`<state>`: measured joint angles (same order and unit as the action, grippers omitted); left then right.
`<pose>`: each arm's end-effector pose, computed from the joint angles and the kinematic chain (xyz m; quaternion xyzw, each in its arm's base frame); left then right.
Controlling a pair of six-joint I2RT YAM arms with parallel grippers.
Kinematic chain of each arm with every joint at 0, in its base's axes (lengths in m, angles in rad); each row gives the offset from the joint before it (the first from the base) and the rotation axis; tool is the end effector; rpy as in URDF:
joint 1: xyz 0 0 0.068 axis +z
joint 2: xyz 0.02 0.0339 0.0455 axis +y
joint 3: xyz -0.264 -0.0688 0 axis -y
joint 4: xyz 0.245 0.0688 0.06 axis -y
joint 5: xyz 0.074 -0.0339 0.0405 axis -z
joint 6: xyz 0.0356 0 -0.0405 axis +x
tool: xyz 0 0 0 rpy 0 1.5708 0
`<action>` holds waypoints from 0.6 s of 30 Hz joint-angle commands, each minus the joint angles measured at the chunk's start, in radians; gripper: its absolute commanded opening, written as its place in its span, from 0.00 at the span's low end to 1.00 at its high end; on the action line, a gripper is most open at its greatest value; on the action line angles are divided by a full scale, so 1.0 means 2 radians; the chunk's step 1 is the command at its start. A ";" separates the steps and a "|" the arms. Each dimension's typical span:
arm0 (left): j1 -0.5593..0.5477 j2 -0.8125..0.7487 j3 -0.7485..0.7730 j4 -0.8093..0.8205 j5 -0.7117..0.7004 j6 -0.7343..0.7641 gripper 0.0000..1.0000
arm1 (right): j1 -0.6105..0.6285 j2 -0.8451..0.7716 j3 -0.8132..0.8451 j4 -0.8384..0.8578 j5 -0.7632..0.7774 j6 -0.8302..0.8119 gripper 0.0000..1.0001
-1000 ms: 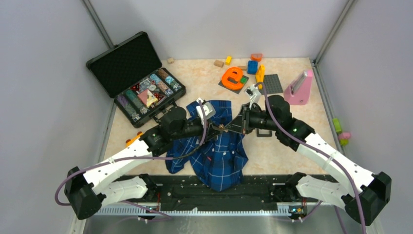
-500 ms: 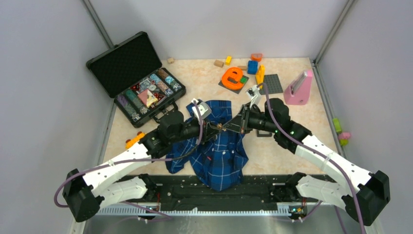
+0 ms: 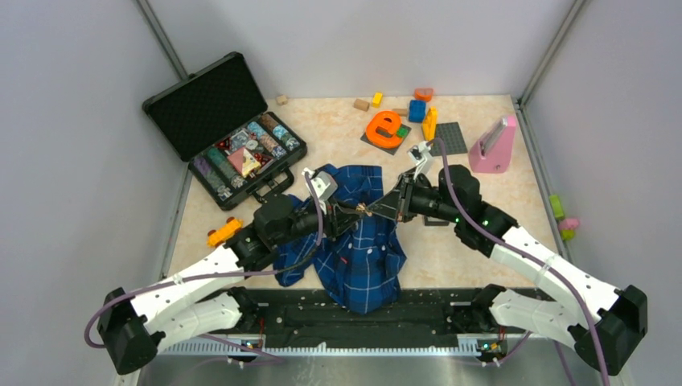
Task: Remove the brooch from the garment
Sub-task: Remove the brooch from the clothes.
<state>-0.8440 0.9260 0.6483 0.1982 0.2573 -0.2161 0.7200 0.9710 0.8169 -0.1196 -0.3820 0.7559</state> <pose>0.1404 -0.1715 0.3064 0.3078 0.6661 -0.4215 0.5329 0.1607 0.1586 0.3242 -0.1006 0.7844 0.5109 0.3370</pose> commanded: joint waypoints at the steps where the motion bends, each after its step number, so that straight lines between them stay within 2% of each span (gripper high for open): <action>1: 0.011 -0.023 -0.009 0.062 -0.089 -0.002 0.19 | 0.013 -0.014 0.000 -0.005 -0.038 0.013 0.00; 7: 0.012 -0.041 -0.021 0.068 -0.020 0.004 0.50 | -0.015 -0.021 0.009 -0.024 -0.003 -0.001 0.00; 9: 0.011 -0.050 -0.019 0.052 -0.003 0.009 0.57 | -0.021 -0.025 0.013 -0.027 0.013 -0.011 0.00; 13: 0.012 -0.062 -0.019 0.022 0.003 0.001 0.61 | -0.022 -0.025 0.014 -0.019 0.032 -0.032 0.00; 18: 0.012 -0.085 -0.046 0.039 0.010 -0.038 0.64 | -0.022 -0.030 -0.001 0.014 0.052 -0.055 0.00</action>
<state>-0.8246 0.7860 0.5934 0.2295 0.2466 -0.2279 0.6861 0.9447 0.8169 -0.1841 -0.3271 0.6979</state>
